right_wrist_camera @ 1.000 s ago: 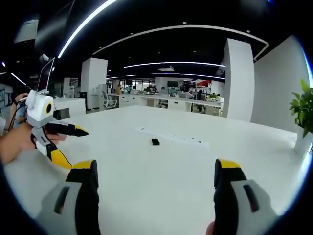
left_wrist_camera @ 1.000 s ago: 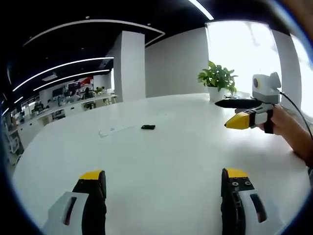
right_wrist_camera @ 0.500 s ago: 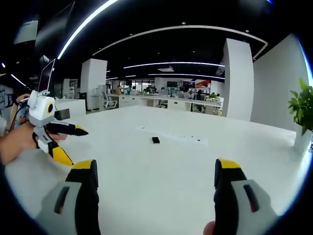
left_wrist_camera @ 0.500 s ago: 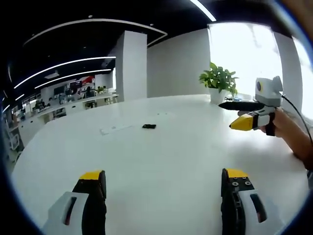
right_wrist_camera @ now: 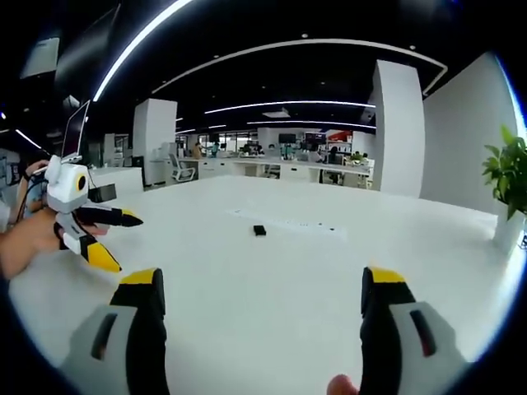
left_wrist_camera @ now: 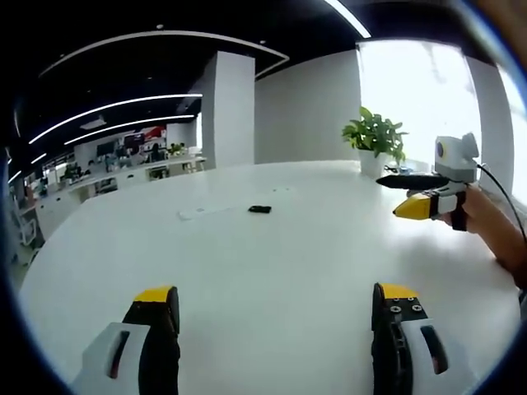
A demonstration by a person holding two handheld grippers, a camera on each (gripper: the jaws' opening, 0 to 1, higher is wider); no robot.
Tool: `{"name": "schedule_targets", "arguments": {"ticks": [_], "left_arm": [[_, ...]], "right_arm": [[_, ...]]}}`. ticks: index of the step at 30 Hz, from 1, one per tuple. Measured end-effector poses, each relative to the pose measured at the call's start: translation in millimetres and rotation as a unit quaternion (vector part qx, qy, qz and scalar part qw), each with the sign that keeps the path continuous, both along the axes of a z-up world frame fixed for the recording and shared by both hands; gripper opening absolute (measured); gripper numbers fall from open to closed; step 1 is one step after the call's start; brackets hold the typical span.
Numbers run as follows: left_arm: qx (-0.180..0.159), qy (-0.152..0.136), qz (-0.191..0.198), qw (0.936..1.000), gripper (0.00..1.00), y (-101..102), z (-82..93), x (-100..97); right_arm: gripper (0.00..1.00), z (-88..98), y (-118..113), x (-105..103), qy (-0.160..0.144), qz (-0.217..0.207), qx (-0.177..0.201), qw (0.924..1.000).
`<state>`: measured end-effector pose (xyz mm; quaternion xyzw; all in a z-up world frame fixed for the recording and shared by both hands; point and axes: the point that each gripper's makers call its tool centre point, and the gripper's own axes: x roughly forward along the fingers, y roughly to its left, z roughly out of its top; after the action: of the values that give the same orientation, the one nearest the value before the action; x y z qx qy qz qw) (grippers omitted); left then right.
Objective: Snap the two parts of the plastic buckle together until the buckle closes and remains connected.
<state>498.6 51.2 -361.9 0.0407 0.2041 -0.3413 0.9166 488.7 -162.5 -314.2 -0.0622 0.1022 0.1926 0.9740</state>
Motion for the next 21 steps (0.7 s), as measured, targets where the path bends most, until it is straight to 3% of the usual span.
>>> {"name": "schedule_targets", "arguments": {"ticks": [14,21], "left_arm": [[-0.003,-0.005,-0.004,1.0,0.99,1,4.9,-3.0],[-0.009,0.01,-0.018,0.9997,0.99,-3,3.2,-10.8]], "right_arm": [[1.0,-3.2,-8,-2,0.004,-0.002,-0.002,1.0],[1.0,-4.3,-6,-1,0.005,0.005,-0.005,1.0]]}}
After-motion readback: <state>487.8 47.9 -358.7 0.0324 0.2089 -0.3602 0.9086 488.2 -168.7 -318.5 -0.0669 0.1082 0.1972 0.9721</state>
